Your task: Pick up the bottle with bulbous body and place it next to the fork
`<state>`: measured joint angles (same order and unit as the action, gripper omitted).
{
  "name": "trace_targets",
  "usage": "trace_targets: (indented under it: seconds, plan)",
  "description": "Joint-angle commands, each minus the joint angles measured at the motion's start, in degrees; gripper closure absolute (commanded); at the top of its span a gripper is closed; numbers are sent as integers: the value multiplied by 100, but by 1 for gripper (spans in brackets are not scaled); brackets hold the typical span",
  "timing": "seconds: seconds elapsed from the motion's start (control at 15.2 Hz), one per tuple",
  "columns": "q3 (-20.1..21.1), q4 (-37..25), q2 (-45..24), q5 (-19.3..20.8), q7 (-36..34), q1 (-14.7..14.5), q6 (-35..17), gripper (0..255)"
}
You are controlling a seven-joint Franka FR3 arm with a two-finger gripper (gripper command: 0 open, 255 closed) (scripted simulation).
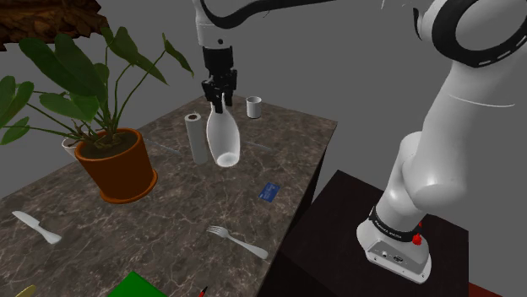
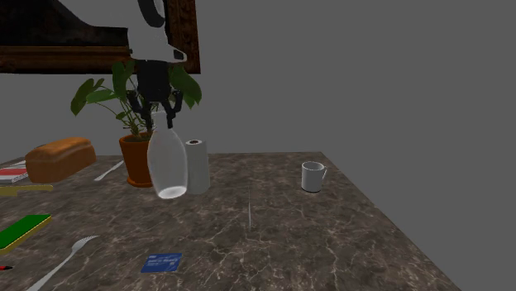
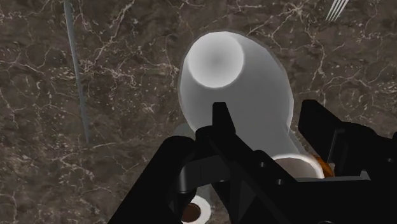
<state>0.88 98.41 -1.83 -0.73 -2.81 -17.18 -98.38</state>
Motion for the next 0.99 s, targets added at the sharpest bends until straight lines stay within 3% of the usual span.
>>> trace_targets:
  seconds: [0.0, 0.46, 0.92]
  plan:
    - [138, -149, -125, 2, -293, -148, 15, 255]
    - [526, -997, -784, 67, -1177, -640, 195, 255]
    - [810, -2290, -1719, 235, -1977, -1182, 553, 255]
